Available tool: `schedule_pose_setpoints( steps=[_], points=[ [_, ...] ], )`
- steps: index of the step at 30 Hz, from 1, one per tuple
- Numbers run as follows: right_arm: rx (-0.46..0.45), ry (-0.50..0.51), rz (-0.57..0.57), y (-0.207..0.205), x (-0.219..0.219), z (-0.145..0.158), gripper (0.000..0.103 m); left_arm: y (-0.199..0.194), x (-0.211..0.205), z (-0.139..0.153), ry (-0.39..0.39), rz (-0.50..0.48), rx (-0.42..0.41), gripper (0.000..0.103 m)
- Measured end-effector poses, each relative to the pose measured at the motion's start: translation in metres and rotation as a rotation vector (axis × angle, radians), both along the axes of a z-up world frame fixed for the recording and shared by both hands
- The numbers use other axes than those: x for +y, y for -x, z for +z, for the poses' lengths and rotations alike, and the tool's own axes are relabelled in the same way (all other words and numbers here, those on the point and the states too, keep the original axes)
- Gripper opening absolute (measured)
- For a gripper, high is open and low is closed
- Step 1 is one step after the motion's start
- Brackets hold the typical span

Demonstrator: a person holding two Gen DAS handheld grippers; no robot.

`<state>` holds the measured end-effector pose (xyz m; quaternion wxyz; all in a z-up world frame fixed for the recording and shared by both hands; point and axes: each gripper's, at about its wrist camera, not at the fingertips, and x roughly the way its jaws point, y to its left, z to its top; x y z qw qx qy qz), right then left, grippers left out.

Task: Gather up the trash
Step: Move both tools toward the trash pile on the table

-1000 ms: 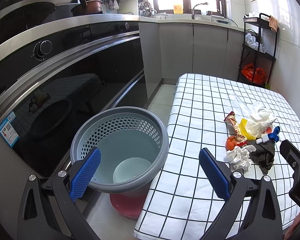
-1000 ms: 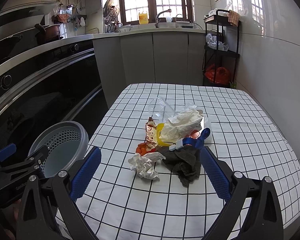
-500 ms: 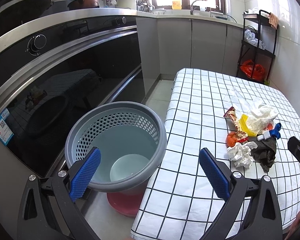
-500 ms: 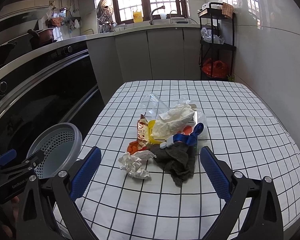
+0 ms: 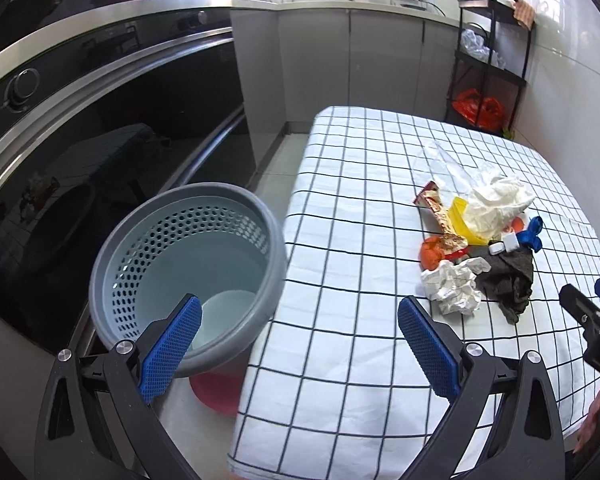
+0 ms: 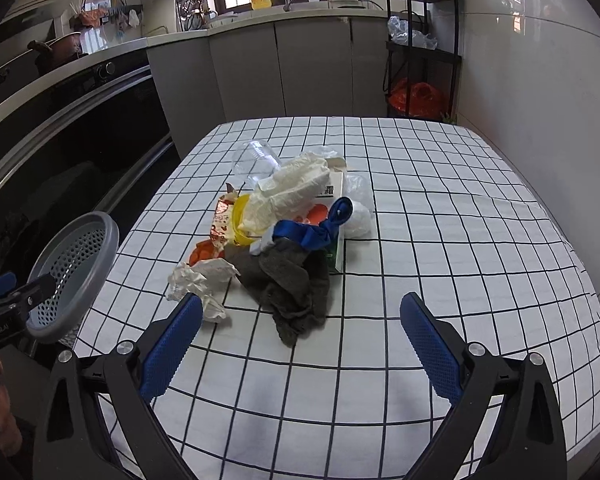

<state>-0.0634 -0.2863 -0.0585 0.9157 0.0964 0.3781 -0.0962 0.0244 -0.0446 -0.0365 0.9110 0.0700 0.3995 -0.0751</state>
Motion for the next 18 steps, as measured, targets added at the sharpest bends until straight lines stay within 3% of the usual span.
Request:
schedule_pose_setpoints(
  steps=[9,18],
  points=[
    [0.047,-0.038,0.036,-0.024,-0.030,-0.015,0.095,-0.026,-0.036,-0.001,0.059,-0.035,-0.005,0.097],
    [0.010,-0.047,0.029,-0.048,-0.044,-0.022,0.095,-0.031,-0.050,-0.020,0.032,-0.051,0.004,0.097]
  ],
)
